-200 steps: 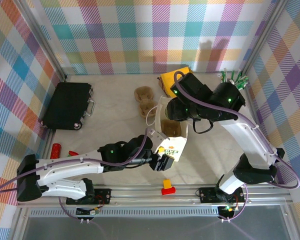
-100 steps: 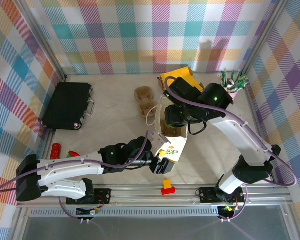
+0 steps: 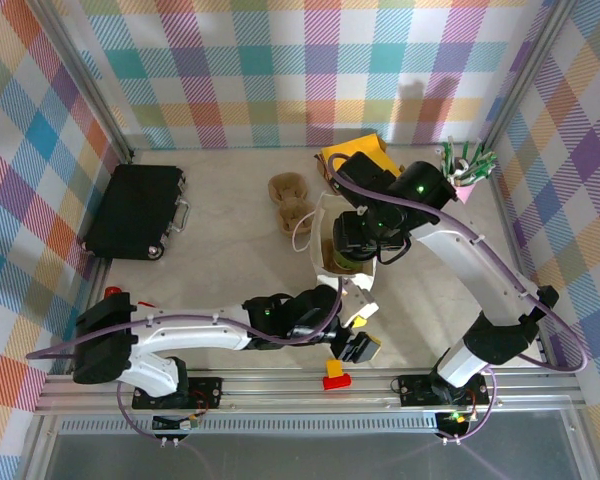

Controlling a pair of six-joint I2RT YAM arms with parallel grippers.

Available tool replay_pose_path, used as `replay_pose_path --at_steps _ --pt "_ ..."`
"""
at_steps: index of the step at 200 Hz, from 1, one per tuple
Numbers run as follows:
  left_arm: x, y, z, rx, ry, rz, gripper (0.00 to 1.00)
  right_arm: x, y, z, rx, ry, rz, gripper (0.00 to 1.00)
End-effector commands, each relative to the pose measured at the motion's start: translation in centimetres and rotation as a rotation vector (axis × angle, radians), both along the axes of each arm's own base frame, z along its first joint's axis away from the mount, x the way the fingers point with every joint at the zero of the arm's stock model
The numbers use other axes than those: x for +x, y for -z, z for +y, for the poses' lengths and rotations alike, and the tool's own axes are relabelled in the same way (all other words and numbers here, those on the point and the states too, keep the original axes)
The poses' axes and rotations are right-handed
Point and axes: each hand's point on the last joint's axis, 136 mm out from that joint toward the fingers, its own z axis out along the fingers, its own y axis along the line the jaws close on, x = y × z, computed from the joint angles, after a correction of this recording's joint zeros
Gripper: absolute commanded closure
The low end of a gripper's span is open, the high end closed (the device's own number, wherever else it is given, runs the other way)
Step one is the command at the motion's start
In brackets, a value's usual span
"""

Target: Pack the takeout coffee

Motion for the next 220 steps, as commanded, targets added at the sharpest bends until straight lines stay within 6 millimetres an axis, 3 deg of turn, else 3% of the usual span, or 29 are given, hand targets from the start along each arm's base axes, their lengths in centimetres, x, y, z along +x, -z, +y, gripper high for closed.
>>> replay_pose_path --at_steps 1,36,91,116,141,172,220 --pt "-0.6 -2.3 -1.6 -0.077 0.050 -0.026 0.32 -2.1 1.0 -2.2 -0.084 -0.015 0.106 0.44" --pt "-0.4 -2.6 0.0 -0.035 0.017 -0.051 0.33 -1.9 0.9 -2.4 -0.072 -0.015 0.105 0.45" --pt "0.5 -4.0 7.5 0.022 -0.103 -0.141 0.30 -1.3 1.2 -2.1 -0.060 -0.024 0.115 0.45" --pt "1.8 -4.0 10.6 0.050 -0.193 -0.210 0.27 -1.1 1.3 -1.9 -0.057 -0.026 0.119 0.45" --pt "3.9 -4.0 12.4 0.070 -0.294 -0.311 0.23 -0.9 1.5 -1.8 -0.052 -0.027 0.122 0.45" --pt "5.7 -2.5 12.0 0.071 -0.278 -0.328 0.21 -0.8 1.7 -1.6 -0.049 -0.029 0.129 0.46" --pt "4.8 -0.7 7.5 -0.001 -0.081 -0.294 0.23 -0.7 1.8 -1.8 -0.042 -0.023 0.132 0.46"
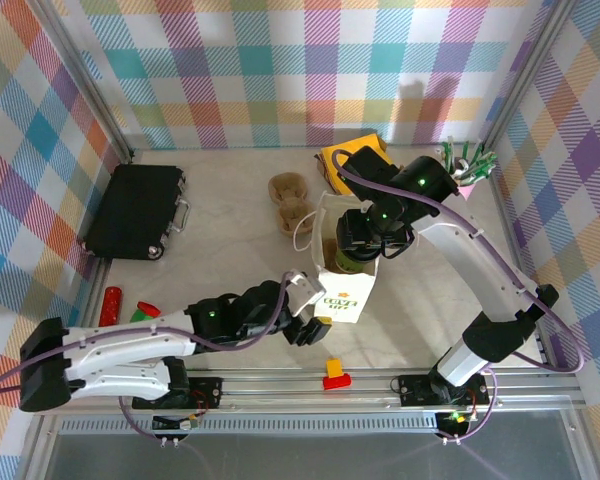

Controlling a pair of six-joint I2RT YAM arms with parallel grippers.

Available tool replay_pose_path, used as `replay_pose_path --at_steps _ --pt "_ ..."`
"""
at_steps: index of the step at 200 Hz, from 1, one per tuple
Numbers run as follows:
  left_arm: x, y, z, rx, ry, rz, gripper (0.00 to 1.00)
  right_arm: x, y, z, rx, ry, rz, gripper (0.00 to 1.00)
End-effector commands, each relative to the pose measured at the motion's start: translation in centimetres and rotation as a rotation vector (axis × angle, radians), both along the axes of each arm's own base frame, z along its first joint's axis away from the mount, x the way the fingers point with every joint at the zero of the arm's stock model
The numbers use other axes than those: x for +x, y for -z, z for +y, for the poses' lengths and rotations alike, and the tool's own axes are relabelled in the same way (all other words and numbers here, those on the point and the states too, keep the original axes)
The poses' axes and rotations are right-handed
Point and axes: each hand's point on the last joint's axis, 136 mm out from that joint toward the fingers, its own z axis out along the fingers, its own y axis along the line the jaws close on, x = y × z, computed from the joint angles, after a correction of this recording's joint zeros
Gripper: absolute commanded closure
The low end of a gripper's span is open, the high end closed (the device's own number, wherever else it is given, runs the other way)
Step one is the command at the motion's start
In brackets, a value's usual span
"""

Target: Pack the takeout coffee

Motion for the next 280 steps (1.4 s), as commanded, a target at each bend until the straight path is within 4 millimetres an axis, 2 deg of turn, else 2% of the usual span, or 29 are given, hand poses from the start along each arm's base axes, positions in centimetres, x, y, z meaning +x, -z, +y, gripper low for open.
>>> replay_pose_path --at_steps 1,34,86,117,161,233,280 --pt "-1.0 -0.8 -3.1 -0.085 0.148 -0.015 0.23 -1.1 0.8 -1.2 -0.049 0.000 0.068 0.46" --pt "-2.5 -0.5 -6.4 -0.132 0.269 0.052 0.29 -1.1 0.5 -1.6 -0.044 0.010 0.066 0.46" --pt "-2.7 0.1 -7.5 -0.146 0.277 0.060 0.29 -1.4 0.4 -2.4 -0.058 0.014 0.077 0.46" --pt "-2.3 0.0 -6.4 -0.130 0.240 0.041 0.29 -1.7 0.7 -2.8 -0.071 0.014 0.104 0.46" --pt "-2.4 -0.1 -4.2 -0.095 0.204 0.037 0.29 -1.5 1.9 -2.5 -0.088 0.009 0.138 0.46" --pt "-2.4 -2.8 -0.1 -0.114 0.128 -0.021 0.28 -0.9 4.0 -1.7 -0.106 0.004 0.174 0.47" --pt "-2.3 -3.4 0.9 -0.116 0.109 -0.038 0.27 -0.4 4.7 -1.1 -0.118 0.010 0.164 0.48"
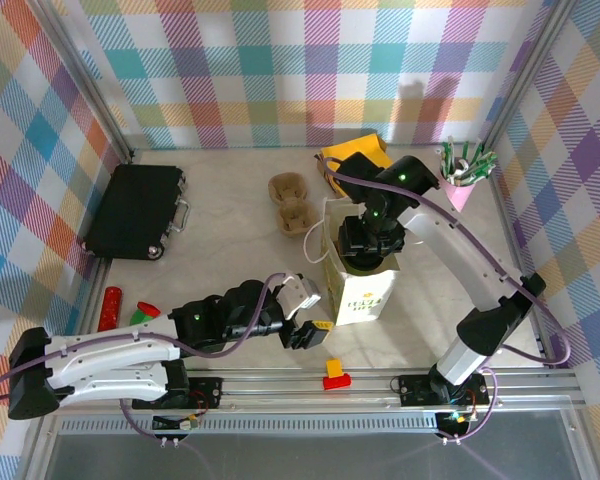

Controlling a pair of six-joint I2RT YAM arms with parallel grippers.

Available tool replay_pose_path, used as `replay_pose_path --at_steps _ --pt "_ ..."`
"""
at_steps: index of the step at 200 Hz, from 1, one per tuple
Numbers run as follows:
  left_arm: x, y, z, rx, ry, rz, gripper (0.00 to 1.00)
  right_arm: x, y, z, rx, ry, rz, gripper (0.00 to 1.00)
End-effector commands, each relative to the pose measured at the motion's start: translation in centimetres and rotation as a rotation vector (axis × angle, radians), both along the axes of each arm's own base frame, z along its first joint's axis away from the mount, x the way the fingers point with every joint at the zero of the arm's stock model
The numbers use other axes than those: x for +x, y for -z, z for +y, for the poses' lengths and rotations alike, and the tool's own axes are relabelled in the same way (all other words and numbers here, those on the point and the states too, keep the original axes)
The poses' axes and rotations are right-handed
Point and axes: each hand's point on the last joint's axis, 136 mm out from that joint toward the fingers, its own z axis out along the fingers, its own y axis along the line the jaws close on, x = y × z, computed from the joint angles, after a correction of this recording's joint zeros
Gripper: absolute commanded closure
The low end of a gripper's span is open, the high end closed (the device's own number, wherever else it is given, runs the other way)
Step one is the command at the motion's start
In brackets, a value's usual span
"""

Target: Pack the takeout coffee

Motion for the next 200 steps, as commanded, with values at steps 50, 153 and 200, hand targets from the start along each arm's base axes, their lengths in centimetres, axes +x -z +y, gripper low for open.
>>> replay_pose_path --at_steps 50,153,200 --pt "0.0 0.8 0.9 0.036 -0.017 -0.011 0.27 -0.3 1.8 0.2 -0.039 0.000 0.044 0.48" --pt "0.1 1.0 1.4 0.041 -0.030 -0.010 0.26 0.2 4.4 1.0 -0.059 -0.015 0.080 0.47" --pt "0.0 1.0 1.6 0.042 -0.032 -0.010 0.26 0.3 5.2 1.1 -0.060 -0.015 0.084 0.48"
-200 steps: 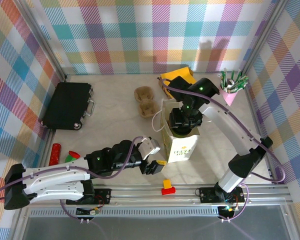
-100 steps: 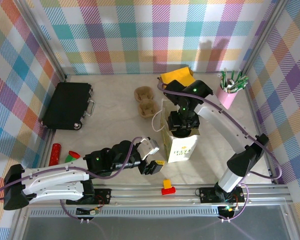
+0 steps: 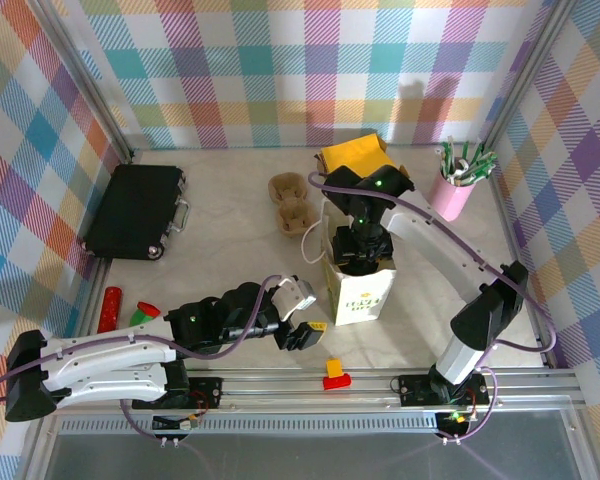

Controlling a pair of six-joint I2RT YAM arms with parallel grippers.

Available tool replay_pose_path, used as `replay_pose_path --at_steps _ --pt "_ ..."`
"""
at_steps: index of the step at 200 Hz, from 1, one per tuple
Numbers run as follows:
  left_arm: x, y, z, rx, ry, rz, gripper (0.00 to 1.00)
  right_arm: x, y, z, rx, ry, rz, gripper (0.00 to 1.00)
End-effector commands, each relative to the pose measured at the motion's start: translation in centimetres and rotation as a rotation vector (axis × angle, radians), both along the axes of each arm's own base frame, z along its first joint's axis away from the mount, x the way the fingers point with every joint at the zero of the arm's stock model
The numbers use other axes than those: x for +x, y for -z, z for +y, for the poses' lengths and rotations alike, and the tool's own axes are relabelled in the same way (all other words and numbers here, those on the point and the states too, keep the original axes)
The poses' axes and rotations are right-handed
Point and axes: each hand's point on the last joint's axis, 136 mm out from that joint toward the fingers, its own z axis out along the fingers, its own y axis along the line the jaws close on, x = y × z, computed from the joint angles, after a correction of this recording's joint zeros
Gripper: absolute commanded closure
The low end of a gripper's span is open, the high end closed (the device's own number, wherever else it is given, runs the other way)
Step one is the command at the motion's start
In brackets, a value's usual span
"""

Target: Pack the takeout coffee

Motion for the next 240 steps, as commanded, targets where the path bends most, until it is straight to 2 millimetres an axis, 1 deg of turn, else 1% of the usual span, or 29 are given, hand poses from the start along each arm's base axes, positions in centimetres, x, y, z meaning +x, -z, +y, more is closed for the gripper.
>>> replay_pose_path --at_steps 1,35,62,77,107,129,196,240 --pt "-0.2 -0.1 0.5 0.002 -0.002 -0.011 0.26 -0.2 0.7 0.3 -0.003 -0.010 0.016 0.48" --pt "-0.2 -0.1 0.6 0.005 -0.005 -0.011 0.26 -0.3 1.1 0.0 -0.023 -0.003 0.027 0.48" --pt "-0.2 -0.1 0.5 0.004 -0.002 -0.010 0.26 -0.2 1.0 -0.5 -0.048 0.010 0.021 0.48" --pt "-0.3 0.0 0.2 0.005 0.009 -0.006 0.25 -0.2 0.6 -0.6 -0.052 0.016 0.016 0.48" --pt "-0.3 0.2 -0.2 0.017 0.022 -0.002 0.25 -0.2 -0.8 -1.1 -0.053 0.027 -0.011 0.48" --pt "-0.3 0.3 -0.5 0.019 0.028 -0.001 0.25 -0.4 -1.3 -0.8 -0.017 0.022 -0.022 0.48" --pt "-0.2 0.3 -1.2 0.012 0.036 0.001 0.25 -0.6 0.3 -0.6 -0.017 0.018 0.007 0.48" --pt "-0.2 0.6 -1.2 0.017 0.032 0.004 0.25 -0.7 0.5 -0.7 -0.016 0.024 0.006 0.48"
